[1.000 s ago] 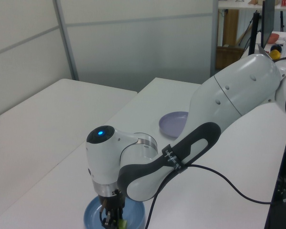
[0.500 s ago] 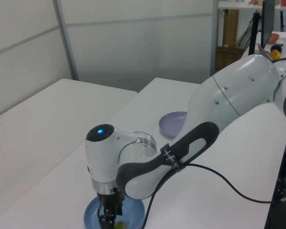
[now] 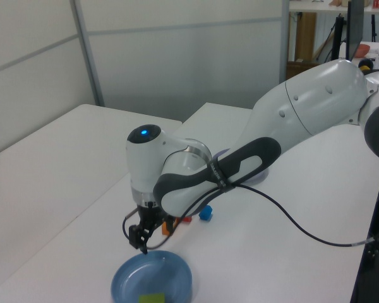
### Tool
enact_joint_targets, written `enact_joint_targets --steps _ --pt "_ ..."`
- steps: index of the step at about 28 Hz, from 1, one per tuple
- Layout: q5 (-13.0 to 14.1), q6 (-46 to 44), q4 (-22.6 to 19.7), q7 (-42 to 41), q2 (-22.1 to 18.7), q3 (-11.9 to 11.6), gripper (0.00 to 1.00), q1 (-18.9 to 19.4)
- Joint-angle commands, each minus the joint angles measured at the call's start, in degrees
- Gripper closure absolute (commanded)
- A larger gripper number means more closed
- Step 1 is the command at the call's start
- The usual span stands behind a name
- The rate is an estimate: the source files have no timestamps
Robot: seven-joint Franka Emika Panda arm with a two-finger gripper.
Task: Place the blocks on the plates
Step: 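Move the gripper back and grasp the orange block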
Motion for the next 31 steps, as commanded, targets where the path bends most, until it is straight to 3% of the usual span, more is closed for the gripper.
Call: enact_joint_targets --steps 1,6,10,16,19,27,28,31 --pt "-0.1 -0.5 -0.4 21.1 -0.8 -2.1 0.0 0.3" --pt "0.1 -0.4 -0.3 34.6 -0.3 -2.7 0.0 -0.8" --pt "0.5 -0.6 -0.3 38.2 -0.1 -3.0 0.02 -1.9" --pt "7.0 0.0 0.0 39.5 3.2 -6.6 0.08 -3.2" --pt "7.5 0.1 1.4 39.5 4.5 -7.6 0.11 -3.3" --pt "9.5 4.0 1.8 38.5 5.5 -8.2 0.58 -6.0" --pt "9.4 5.3 1.7 37.7 5.5 -8.2 0.69 -6.0" --pt "9.5 5.7 1.7 36.4 5.5 -8.2 0.91 -6.1"
